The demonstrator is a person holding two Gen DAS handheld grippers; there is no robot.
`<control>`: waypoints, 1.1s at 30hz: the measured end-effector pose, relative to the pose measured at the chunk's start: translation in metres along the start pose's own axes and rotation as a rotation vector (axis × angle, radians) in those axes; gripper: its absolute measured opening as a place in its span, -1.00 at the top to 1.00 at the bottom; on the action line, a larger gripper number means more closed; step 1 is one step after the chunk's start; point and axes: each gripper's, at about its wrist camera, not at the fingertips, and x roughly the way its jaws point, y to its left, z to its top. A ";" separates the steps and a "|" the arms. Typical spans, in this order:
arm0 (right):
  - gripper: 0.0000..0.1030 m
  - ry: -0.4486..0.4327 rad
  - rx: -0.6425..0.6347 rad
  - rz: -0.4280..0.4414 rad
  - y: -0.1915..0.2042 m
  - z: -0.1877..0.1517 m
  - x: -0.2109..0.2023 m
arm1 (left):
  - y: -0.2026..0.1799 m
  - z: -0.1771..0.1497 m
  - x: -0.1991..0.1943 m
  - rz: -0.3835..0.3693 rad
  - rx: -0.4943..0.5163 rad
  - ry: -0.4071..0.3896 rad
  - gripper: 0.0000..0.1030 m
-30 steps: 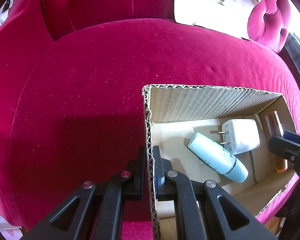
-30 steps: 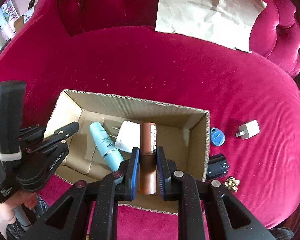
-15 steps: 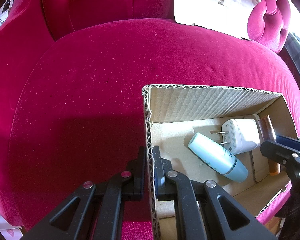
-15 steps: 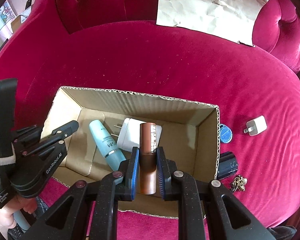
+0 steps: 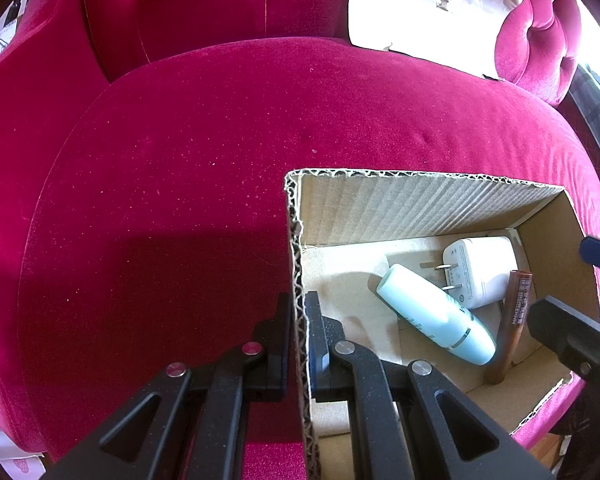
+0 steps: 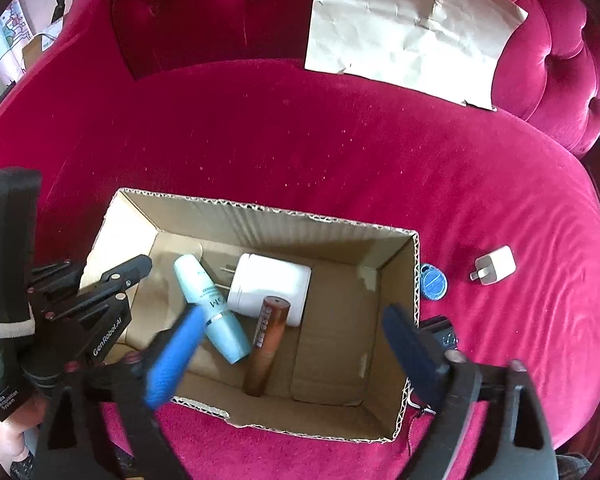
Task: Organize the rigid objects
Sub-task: 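Withdraw the right gripper from the box toward the metal keychain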
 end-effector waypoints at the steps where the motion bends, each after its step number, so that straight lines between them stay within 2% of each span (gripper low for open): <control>1: -0.99 -0.004 0.000 -0.002 0.000 0.000 -0.001 | 0.001 0.000 0.000 0.000 -0.001 0.000 0.87; 14: -0.99 -0.018 -0.003 0.002 -0.007 -0.002 -0.012 | 0.000 0.000 0.000 0.000 -0.003 0.000 0.87; 33: -0.99 -0.059 0.064 -0.034 -0.065 0.003 -0.050 | 0.000 0.000 0.000 -0.001 0.000 0.000 0.88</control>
